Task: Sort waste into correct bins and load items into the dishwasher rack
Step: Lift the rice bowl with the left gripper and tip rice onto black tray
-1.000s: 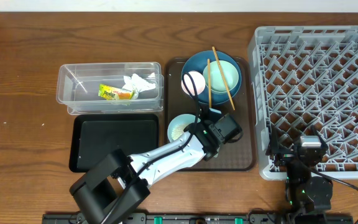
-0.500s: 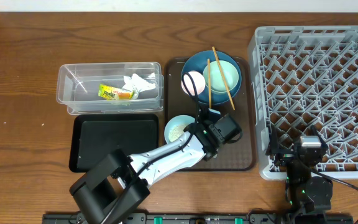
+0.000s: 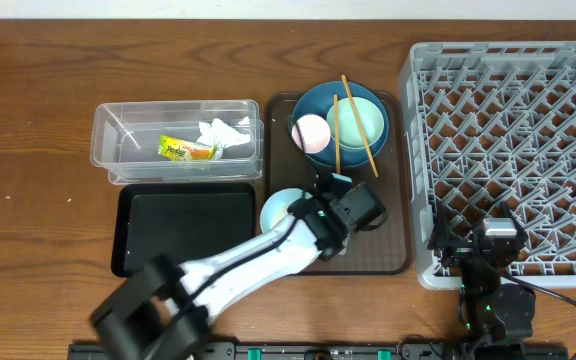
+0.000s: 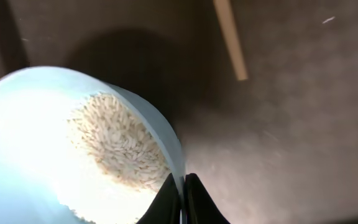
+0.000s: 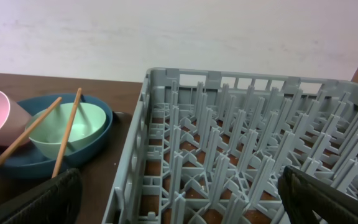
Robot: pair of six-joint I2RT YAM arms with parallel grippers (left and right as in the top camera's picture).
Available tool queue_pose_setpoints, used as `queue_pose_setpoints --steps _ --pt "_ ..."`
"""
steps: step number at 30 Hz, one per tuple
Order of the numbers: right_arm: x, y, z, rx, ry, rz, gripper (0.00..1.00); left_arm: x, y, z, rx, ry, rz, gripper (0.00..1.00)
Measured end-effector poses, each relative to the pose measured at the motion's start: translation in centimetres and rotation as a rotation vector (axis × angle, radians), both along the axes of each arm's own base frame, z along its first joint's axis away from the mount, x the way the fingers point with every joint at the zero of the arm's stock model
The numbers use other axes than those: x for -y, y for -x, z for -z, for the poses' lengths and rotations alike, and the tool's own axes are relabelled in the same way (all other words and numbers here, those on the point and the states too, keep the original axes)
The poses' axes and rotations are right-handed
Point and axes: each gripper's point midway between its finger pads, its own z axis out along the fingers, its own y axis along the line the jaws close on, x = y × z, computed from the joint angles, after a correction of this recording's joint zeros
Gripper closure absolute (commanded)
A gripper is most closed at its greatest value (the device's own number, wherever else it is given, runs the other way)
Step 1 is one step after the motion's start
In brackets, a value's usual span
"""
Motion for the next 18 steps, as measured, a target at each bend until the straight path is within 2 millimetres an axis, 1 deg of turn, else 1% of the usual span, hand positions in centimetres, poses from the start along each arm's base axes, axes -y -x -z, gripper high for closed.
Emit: queue_pose_setpoints --steps 3,5,9,13,14,18 --pt "0.0 0.0 0.0 0.000 0.000 0.000 0.01 -0.4 0.3 -2.7 0.031 0.044 0.000 0.94" --pt "0.0 0.0 0.0 0.000 0.000 0.000 0.01 -1.0 0.7 -4.6 0.048 0.069 -0.001 0.94" --pt "0.0 0.0 0.0 0.000 0.000 0.000 0.01 -2.7 1.3 -7.7 0.078 0.110 -0.017 0.94" --pt "0.0 0.0 0.0 0.000 0.000 0.000 0.01 -5.6 0.9 -9.8 0.090 0.145 -0.086 0.94" --pt "0.0 0.0 0.0 0.000 0.000 0.000 0.01 -6.6 0.6 -10.3 0.089 0.157 -0.116 0.94" --pt "0.0 0.0 0.0 0.000 0.000 0.000 0.01 -9.9 0.0 -11.2 0.058 0.200 -0.221 0.94"
